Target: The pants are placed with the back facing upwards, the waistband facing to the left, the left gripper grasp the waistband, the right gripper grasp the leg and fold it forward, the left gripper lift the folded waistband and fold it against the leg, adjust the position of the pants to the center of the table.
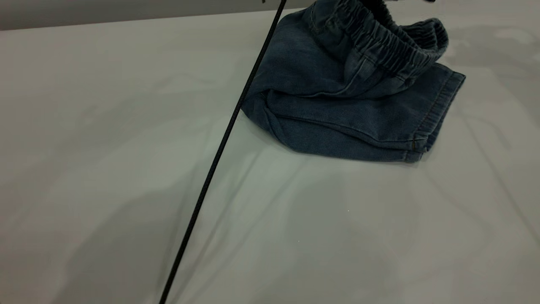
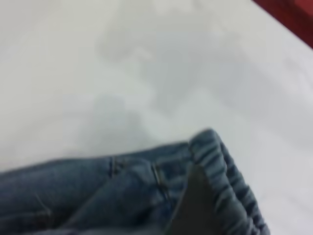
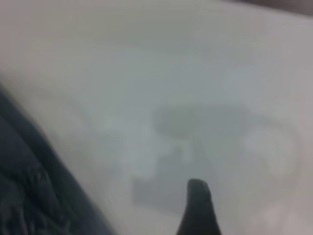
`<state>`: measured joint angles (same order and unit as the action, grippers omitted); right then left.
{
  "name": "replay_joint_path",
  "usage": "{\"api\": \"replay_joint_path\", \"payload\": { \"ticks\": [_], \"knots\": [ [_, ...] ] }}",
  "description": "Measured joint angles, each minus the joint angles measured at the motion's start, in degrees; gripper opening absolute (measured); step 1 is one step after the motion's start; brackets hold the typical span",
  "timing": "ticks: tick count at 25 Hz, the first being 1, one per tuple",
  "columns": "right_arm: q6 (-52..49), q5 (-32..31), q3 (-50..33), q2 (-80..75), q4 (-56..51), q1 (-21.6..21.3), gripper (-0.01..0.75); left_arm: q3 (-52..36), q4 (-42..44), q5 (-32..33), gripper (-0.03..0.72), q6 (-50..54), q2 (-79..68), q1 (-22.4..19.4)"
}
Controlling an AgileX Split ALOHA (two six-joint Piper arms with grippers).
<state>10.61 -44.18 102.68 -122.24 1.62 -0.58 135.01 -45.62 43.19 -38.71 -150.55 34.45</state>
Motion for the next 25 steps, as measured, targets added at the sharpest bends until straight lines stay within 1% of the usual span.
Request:
{"api": "replay_joint_path", "payload": {
  "ticks": [2, 4, 6, 10, 11, 14, 16, 19, 22, 25],
  "knots": [
    [0.06, -2.44, 3.02, 0.00, 0.00, 0.00, 0.441, 0.00, 0.73, 0.33, 0.534, 0.23, 0.85, 0.00],
    [0.06, -4.95, 6.36, 0.00, -0.11, 0.00, 0.440, 0.00, 2.63, 2.33, 0.535, 0.84, 2.02, -0.12],
    [0.06, -7.89, 10.34, 0.00, -0.14, 0.00, 0.438, 0.00, 5.69, 4.64, 0.538, 2.32, 3.23, -0.49],
    [-0.05, -12.22, 17.52, 0.00, -3.66, 0.05, 0.438, 0.00, 13.85, 5.38, 0.538, 7.00, 5.63, -1.38],
    [-0.05, -13.03, 18.83, 0.00, -4.96, 0.05, 0.438, 0.05, 16.42, 6.37, 0.538, 8.56, 5.82, -1.45],
    [0.99, -14.98, 21.90, 0.07, -9.71, 0.05, 0.438, 0.11, 23.52, 12.77, 0.539, 12.66, 5.03, -1.24],
    [2.03, -15.39, 22.37, 0.07, -13.48, 0.05, 0.437, 0.00, 28.68, 14.72, 0.539, 14.15, 3.80, -1.20],
    [3.57, -17.26, 22.37, 0.07, -18.41, 0.05, 0.437, 0.00, 34.15, 14.36, 0.539, 13.59, 1.32, -1.25],
    [4.66, -18.21, 22.37, 0.07, -22.87, 0.10, 0.437, 0.00, 36.35, 10.39, 0.539, 13.37, -1.70, -1.20],
    [5.23, -18.65, 22.32, 0.07, -25.17, 0.10, 0.437, -0.05, 36.41, 5.74, 0.539, 11.70, -4.04, -1.00]
  ]
}}
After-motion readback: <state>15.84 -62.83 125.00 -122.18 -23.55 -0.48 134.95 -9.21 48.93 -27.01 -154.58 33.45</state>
